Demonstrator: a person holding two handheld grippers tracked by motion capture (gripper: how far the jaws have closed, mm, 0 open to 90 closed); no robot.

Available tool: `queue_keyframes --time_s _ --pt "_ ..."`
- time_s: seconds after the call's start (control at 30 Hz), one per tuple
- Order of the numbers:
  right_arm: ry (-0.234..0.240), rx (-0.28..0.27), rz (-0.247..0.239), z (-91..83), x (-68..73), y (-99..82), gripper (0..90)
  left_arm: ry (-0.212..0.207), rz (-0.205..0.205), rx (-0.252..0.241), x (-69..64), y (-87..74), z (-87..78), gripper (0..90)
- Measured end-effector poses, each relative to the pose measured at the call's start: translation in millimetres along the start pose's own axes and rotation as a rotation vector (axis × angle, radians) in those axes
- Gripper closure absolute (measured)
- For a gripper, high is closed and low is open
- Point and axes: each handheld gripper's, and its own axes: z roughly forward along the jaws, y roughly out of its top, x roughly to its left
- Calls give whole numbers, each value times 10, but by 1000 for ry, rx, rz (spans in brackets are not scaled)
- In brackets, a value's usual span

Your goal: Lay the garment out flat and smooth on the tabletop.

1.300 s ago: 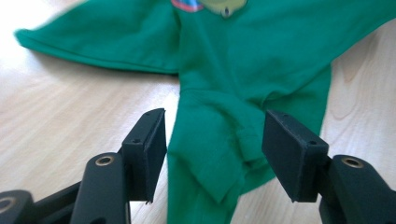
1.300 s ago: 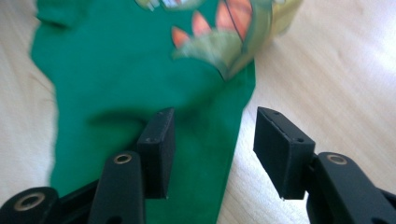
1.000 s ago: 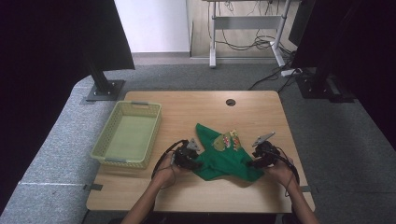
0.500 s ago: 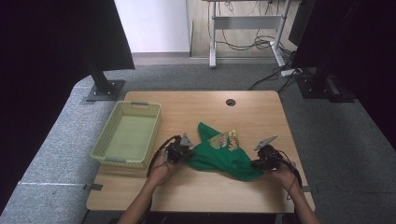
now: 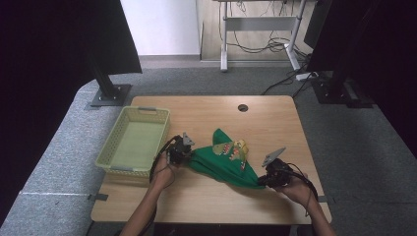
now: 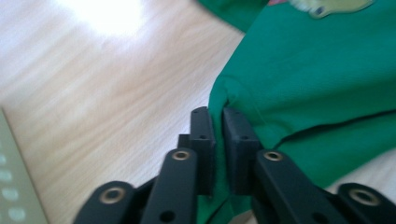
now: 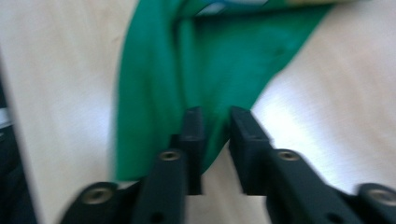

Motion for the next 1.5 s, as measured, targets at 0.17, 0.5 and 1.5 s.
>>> queue_keyframes --time_s 0.17,0.5,1.5 --pt "-9 -38 -9 251 -94 200 480 -153 9 15 -141 180 227 368" --pt "12 -13 -18 458 -72 255 781 -170 -12 54 -119 128 481 729" --pt "-101 -67 43 156 -328 18 449 -140 -22 69 -105 -15 302 427"
